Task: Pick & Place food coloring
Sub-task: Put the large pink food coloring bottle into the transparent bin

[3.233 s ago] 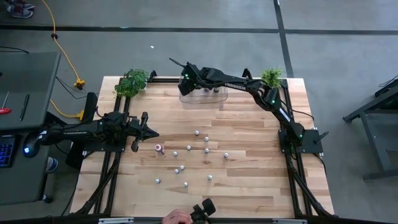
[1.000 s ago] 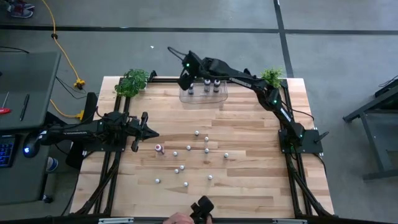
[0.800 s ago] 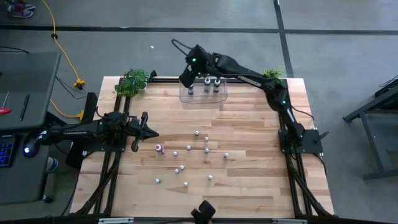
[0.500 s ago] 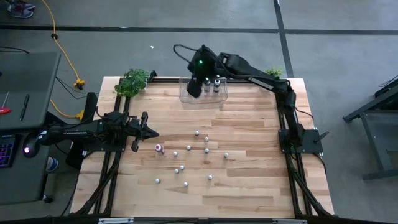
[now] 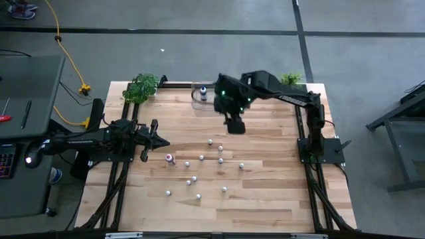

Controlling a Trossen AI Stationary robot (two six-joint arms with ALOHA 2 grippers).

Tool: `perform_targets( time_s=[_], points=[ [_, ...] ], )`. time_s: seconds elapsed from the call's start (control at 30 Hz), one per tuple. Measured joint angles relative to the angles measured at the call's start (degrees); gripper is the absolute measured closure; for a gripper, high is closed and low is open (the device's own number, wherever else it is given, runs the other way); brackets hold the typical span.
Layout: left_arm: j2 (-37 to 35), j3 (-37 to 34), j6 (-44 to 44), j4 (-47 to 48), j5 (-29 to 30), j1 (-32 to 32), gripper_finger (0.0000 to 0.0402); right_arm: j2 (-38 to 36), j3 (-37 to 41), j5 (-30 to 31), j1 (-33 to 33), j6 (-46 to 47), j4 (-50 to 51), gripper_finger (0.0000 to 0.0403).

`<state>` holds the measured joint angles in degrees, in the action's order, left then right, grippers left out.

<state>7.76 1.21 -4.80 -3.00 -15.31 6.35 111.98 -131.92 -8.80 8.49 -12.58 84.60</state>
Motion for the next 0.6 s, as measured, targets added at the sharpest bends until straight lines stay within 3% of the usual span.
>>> perform_targets(
  time_s=[0.2,0.33,0.43,0.6],
  points=[
    [-0.01,0.02,0.00,0.02,0.00,0.01,0.0399,-0.39,2.38,-4.08,-4.70,-3.34,3.50,0.0197],
    [0.01,0.00,0.00,0.00,0.00,0.00,0.0399,-3.43,10.95,-4.00,-6.26,-5.01,1.25,0.0197],
    [-0.01,0.02,0.00,0.00,0.00,0.00,0.0399,-8.06,21.48,-4.00,-7.15,-5.88,-6.47,0.0197],
    [0.01,0.00,0.00,0.02,0.00,0.01,0.0399,-16.52,42.29,-4.04,-8.42,-4.62,-29.37,0.0197]
  ],
)
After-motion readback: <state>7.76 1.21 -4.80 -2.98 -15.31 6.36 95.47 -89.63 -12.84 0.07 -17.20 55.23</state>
